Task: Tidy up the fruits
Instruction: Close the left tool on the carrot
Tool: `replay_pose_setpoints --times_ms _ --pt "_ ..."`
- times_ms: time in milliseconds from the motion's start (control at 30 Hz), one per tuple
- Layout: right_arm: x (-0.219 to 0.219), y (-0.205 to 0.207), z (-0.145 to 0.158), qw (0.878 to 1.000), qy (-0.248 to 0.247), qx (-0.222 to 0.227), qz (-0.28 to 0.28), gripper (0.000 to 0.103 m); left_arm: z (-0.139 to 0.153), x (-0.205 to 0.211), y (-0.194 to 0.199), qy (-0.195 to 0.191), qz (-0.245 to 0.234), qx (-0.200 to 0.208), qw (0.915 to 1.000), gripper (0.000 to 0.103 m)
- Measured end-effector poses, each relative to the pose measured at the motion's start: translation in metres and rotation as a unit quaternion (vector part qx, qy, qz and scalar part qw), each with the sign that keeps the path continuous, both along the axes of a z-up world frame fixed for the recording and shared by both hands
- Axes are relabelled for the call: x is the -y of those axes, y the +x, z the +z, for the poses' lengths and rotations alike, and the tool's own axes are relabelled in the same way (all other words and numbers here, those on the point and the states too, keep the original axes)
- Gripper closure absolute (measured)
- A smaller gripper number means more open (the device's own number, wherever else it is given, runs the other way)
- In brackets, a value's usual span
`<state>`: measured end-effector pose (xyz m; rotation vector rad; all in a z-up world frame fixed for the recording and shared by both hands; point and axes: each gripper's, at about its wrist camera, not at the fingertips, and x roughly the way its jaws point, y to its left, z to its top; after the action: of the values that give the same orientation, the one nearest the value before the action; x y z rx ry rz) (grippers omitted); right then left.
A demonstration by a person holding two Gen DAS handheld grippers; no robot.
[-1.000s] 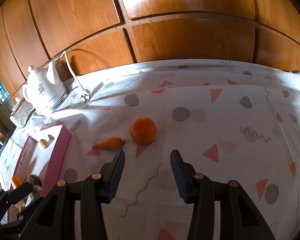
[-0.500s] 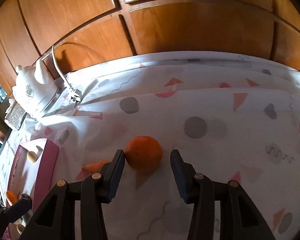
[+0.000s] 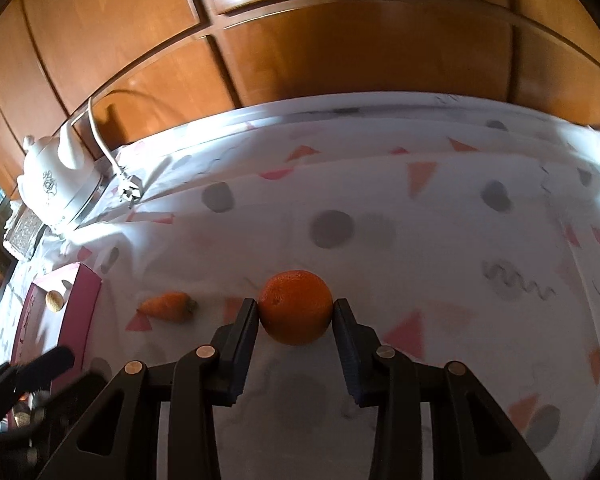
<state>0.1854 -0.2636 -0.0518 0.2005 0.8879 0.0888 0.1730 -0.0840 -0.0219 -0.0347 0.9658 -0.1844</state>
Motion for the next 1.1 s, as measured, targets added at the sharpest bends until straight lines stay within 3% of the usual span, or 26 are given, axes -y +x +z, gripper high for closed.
replay_pose_setpoints --times_ms 500,900,967,1000,1033,1100 --pt "-0.004 -0.012 -0.002 1.0 -0.019 0.015 0.013 0.065 -0.016 0.024 0.039 0.028 -0.014 0.003 0.9995 0.05" --pt "-0.001 -0.011 -0.003 1.0 -0.009 0.016 0.018 0.065 -0.034 0.035 0.065 0.058 -0.054 0.007 0.9968 0.05" --pt "-0.001 -0.011 -0.003 1.0 -0.008 0.017 0.018 0.065 -0.036 0.035 0.066 0.075 -0.052 0.013 0.9958 0.062" --pt "-0.001 -0.011 -0.003 1.0 -0.009 0.018 0.018 0.065 -0.036 0.032 0.067 0.075 -0.05 0.017 0.9958 0.073" --pt "-0.001 -0.011 -0.003 1.0 -0.008 0.018 0.017 0.065 -0.036 0.029 0.067 0.069 -0.048 0.015 0.9963 0.084" --pt "-0.001 -0.011 -0.003 1.0 -0.007 0.019 0.016 0.065 -0.034 0.019 0.07 0.043 -0.037 0.005 0.9984 0.093"
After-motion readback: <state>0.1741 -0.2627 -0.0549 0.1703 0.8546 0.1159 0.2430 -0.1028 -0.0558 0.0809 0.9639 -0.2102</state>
